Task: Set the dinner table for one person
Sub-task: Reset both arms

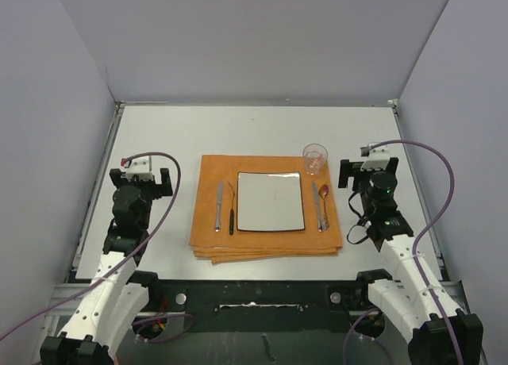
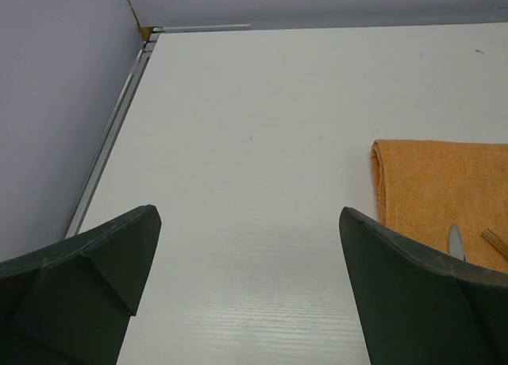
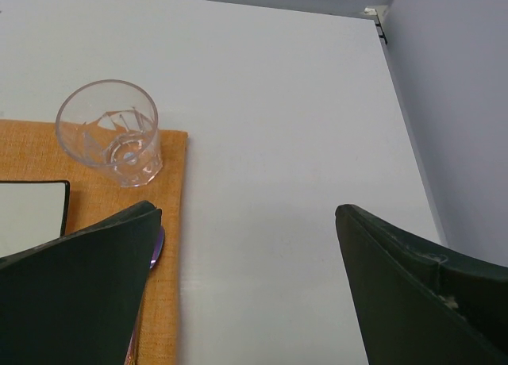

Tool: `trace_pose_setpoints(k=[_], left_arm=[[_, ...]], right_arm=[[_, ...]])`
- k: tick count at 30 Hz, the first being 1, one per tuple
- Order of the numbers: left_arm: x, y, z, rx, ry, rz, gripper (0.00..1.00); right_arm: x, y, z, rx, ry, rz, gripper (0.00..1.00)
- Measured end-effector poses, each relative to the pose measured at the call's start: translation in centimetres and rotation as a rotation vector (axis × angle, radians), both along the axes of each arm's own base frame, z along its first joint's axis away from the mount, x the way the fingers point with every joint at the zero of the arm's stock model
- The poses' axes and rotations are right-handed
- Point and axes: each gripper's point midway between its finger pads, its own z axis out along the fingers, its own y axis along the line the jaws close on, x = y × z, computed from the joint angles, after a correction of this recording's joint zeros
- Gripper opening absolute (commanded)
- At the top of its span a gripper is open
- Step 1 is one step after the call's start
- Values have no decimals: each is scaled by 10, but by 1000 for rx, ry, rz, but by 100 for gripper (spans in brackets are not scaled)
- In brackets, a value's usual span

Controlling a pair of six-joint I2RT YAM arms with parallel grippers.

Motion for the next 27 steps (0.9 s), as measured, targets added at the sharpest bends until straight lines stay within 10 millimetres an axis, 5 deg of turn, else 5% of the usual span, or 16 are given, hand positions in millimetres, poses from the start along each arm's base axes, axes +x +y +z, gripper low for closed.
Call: trace_pose_setpoints(k=[7,16,24,27], left_arm=[[6,3,-17,-5,59,6,98],[20,1,-15,-65,1,-85,98],[-3,-1,-96,-156,82,-107,98],[-3,-2,-106,-165,89,-112,98]], right_arm=[[13,-5,10,-3,-40,8,98],[27,-9,-10,26,21,43,98],[11,5,-78,77,108,162,98],[5,6,-114,103,166,168,98]])
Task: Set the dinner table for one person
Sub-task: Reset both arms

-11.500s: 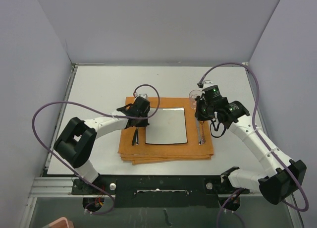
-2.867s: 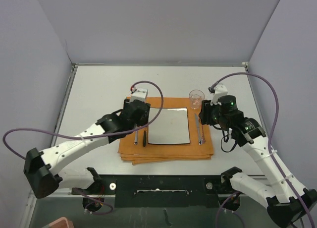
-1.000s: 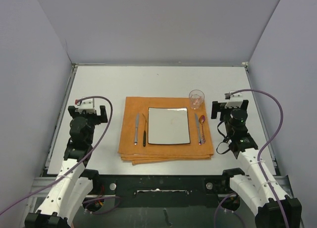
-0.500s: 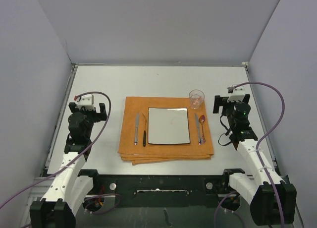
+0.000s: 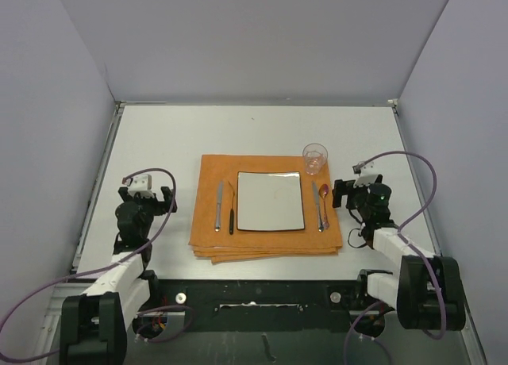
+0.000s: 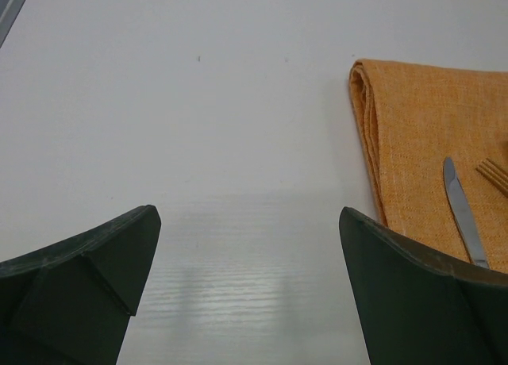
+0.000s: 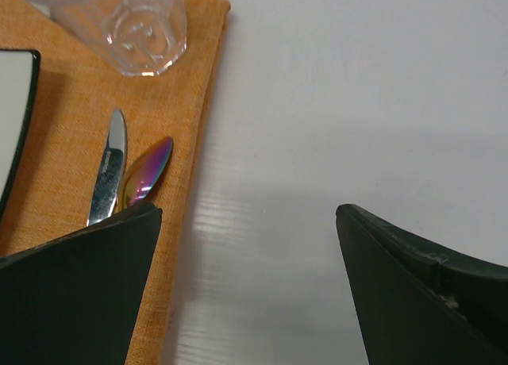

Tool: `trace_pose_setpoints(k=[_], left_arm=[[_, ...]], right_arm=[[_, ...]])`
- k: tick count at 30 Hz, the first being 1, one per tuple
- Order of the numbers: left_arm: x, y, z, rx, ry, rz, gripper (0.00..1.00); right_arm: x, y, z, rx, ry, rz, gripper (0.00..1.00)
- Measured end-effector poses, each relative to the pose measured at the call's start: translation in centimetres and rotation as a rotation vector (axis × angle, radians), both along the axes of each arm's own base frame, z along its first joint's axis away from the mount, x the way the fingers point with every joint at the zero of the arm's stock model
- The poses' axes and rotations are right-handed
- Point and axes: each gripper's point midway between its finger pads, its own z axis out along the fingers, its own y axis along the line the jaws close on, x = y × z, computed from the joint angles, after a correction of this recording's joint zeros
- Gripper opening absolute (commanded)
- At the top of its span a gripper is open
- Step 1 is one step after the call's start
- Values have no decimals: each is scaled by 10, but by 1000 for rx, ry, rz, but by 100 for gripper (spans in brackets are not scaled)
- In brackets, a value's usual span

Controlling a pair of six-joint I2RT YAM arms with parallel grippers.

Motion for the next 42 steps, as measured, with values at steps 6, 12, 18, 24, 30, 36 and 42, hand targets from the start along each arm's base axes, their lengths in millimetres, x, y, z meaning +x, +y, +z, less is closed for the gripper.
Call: trace_pose_setpoints(k=[6,12,18,24,30,36,42], left_arm=[[8,0,-11,-17,-15,3,98],[16,2,-31,-17,12,3,98],[21,7,-48,-29,34,-17,98],[29,3,-62,-43,32,-72,98],[44,-1,-49,-41,-19,-138,98],[46,-1,-45,-37,-33,-143,98],[46,-1,-45,-37,-33,-143,98]], right_arm=[[5,3,-32,-8,43,31,98],[13,7,-39,-29,31,71,98],[28,14,-37,-14,-7,126,98],[33,14,-47,8,-16,152,98],[38,14,-57,28,-8,165,98],[40,15,-52,41,-33,188,98],[40,18,-51,47,-36,201,98]])
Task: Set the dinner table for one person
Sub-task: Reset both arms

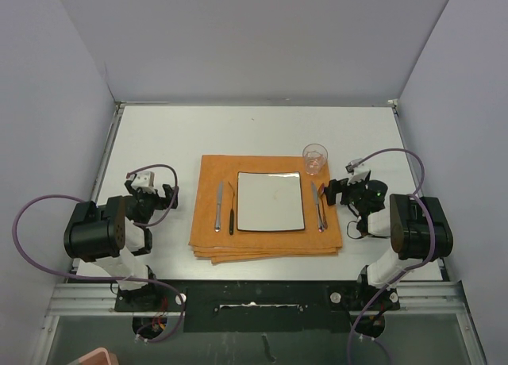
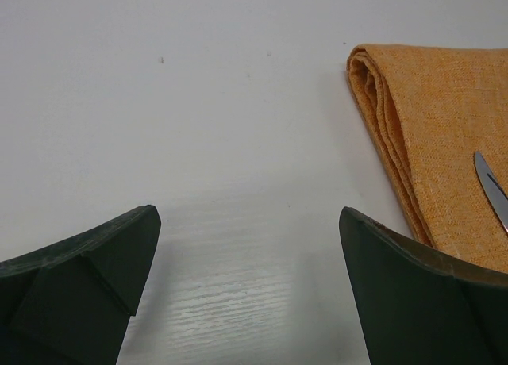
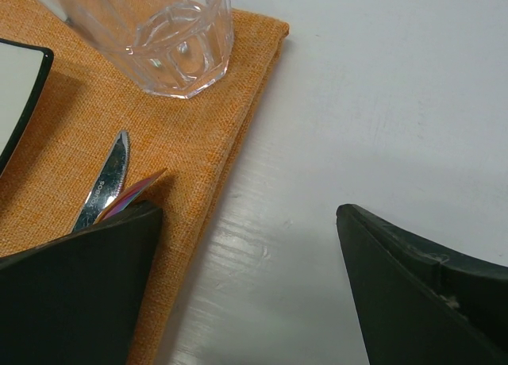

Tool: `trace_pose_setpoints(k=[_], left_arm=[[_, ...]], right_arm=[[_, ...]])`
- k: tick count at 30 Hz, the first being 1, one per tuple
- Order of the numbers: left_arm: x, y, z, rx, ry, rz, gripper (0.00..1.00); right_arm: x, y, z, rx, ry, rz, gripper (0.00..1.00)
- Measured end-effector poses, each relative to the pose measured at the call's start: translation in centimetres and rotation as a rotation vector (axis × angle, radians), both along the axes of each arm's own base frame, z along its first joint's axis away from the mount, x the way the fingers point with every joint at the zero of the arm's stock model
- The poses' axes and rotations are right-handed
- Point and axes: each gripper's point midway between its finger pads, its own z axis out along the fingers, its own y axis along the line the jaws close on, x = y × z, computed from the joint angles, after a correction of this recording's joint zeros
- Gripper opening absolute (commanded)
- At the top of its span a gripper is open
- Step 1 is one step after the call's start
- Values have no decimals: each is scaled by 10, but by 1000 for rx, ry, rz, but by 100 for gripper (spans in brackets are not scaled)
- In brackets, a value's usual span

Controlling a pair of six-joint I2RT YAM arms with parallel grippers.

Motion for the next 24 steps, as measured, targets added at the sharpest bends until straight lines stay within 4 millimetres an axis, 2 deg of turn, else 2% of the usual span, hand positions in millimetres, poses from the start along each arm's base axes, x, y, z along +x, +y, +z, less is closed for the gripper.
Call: trace_pose_setpoints(k=[24], left_arm=[[3,0,-2,-3,14,0,98]], right_arm=[[3,-4,2,1,-10,-25,98]])
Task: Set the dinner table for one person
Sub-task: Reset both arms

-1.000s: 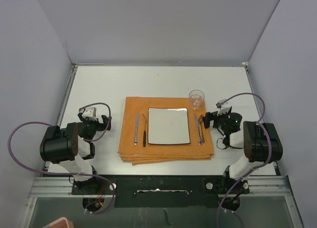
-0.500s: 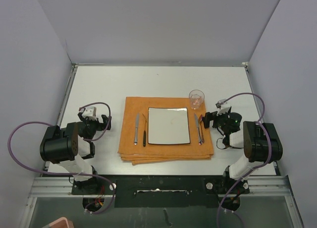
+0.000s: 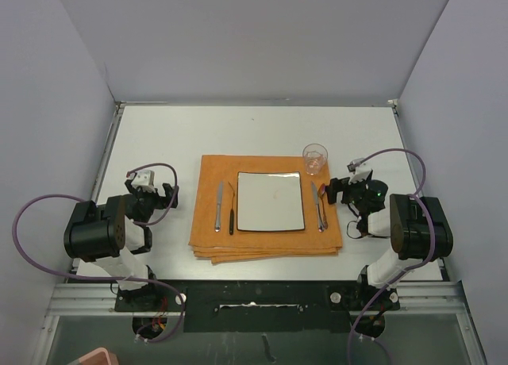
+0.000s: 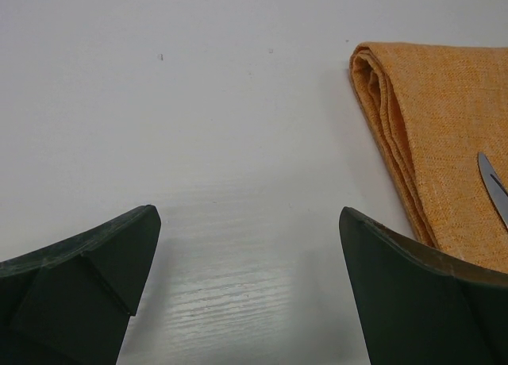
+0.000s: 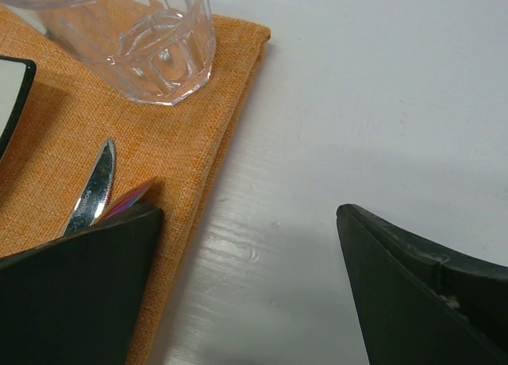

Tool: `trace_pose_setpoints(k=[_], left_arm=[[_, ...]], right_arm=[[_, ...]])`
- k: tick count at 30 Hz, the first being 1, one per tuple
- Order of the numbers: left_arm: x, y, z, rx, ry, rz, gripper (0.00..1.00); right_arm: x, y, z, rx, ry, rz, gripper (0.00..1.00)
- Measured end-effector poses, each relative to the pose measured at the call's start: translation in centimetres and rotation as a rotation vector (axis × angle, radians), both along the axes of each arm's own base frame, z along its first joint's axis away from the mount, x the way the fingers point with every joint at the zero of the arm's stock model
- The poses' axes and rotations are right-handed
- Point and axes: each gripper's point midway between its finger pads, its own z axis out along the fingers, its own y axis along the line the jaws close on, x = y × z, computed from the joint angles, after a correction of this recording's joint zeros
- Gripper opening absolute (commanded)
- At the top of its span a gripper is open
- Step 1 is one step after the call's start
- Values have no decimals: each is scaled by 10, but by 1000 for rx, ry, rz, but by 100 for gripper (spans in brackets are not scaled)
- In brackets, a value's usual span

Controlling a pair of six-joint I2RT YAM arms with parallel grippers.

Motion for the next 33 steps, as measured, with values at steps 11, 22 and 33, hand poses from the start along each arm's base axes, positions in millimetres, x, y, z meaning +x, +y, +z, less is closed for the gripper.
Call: trace_pose_setpoints(k=[11,22,33], left_arm=[[3,0,-2,-2,13,0,98],[3,1,-3,-3,18,0,98],[2,2,-7,-4,36,9,98]], right_arm=[[4,-20,-3,-18,15,-152,98],[5,-35,-3,-61,5,-282,98],[5,-39,-2,-67,5,-299,98]])
